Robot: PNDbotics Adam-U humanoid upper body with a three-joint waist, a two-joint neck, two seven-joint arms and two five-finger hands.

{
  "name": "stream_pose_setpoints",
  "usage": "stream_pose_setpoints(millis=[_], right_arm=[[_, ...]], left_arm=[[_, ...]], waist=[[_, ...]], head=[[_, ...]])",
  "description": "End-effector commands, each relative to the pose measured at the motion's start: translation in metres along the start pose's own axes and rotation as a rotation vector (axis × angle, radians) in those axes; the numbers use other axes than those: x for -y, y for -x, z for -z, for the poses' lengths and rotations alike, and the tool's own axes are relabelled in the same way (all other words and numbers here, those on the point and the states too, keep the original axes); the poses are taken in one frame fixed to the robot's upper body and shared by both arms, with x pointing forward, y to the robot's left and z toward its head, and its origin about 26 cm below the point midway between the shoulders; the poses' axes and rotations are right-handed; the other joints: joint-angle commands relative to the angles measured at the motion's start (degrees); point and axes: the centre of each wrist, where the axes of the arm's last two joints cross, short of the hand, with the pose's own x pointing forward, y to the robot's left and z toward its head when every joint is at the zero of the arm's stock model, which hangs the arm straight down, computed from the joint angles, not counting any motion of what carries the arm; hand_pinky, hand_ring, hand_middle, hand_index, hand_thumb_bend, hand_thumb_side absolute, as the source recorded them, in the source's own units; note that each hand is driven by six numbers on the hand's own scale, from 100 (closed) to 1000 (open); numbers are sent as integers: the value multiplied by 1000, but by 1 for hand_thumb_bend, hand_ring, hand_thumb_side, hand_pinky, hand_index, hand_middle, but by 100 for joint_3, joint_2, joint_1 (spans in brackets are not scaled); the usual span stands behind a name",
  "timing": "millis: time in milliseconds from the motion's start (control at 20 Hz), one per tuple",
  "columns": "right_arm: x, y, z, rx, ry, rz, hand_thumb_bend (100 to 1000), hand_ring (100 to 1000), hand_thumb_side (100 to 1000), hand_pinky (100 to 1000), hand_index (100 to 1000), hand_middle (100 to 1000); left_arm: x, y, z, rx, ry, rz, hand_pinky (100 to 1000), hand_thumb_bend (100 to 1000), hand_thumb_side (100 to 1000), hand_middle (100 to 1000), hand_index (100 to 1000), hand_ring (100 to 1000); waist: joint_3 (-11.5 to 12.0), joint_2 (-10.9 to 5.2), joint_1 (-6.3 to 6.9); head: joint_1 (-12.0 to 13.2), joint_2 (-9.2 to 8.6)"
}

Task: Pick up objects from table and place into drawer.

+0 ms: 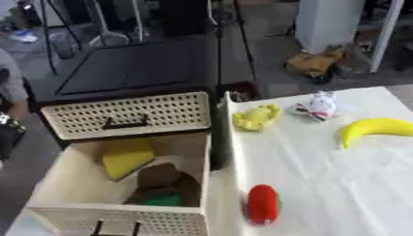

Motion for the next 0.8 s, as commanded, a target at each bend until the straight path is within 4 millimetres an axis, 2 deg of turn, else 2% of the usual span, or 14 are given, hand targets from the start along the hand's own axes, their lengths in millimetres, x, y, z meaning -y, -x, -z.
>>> stream_pose_setpoints(millis=[50,400,650,800], right_arm=[[1,-5,11,45,-10,-6,100,800,1000,649,846,701],[1,-6,16,90,-2,3,100,795,1000,646,847,706],[1,-8,22,128,5,10,100,791,1000,643,846,709],[1,-8,26,155,9,14,100,788,1000,642,845,712]], left_arm=[[-14,-4,0,16,-121,-81,100,100,620,100,1000,100],[-20,0,-17,68,-313,-259,100,100,622,100,1000,100],[-27,1,-25,124,-429,-347,100,100,613,100,1000,100],[-33,1,-29,167,-502,-384,100,100,615,100,1000,100]], waist=[[22,-101,-53],[94,-83,-143],[154,-55,-203],[194,-30,-227]], head=[[-47,-84],[-150,-49],[-209,129],[-223,167]])
